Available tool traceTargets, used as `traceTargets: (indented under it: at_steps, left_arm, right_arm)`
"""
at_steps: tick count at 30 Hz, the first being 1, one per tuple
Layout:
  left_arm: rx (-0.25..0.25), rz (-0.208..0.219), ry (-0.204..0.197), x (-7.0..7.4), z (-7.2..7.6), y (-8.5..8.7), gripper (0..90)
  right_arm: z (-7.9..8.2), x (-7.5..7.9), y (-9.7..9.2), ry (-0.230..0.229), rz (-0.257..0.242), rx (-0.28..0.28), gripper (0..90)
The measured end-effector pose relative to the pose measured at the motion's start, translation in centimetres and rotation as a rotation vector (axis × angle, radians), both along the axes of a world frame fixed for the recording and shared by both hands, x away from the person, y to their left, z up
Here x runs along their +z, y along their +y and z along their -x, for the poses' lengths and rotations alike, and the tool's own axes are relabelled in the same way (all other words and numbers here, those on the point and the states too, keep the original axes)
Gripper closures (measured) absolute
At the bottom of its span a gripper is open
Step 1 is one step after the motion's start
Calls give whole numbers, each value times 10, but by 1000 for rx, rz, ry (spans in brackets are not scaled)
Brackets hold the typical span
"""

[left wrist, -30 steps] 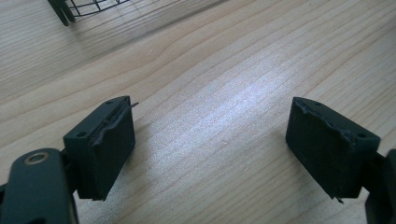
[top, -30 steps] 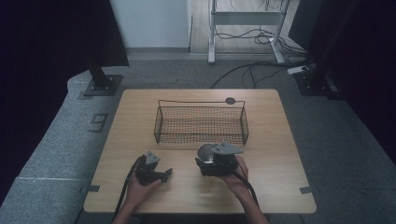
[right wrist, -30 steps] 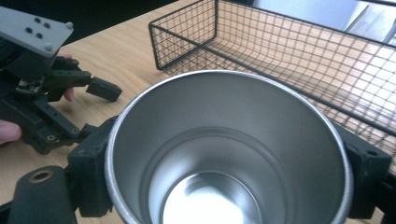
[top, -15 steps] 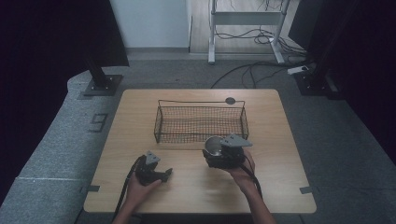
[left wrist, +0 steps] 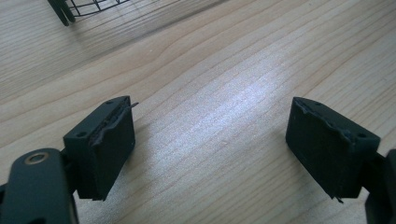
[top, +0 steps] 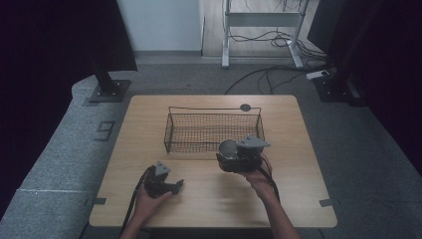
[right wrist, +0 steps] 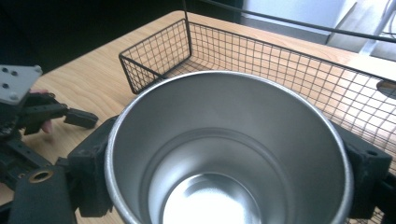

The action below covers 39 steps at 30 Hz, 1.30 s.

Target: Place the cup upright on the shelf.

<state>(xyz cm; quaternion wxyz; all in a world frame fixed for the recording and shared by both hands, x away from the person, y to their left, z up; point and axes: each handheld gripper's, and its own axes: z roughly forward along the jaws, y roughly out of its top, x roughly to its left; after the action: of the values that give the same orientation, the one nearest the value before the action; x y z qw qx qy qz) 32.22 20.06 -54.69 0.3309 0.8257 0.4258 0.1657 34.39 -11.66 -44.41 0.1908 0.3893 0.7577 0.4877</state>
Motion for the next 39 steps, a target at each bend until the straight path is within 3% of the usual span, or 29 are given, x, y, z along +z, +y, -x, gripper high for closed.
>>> traceTargets:
  at_steps: [13,39]
  left_arm:
    - [-2,-2,0,0,0,0,157]
    - [-1,-3,1,0,0,0,157]
  right_arm:
    - [-13,13,4,-4,16,6,137]
    - [-41,22,10,5,22,-24,138]
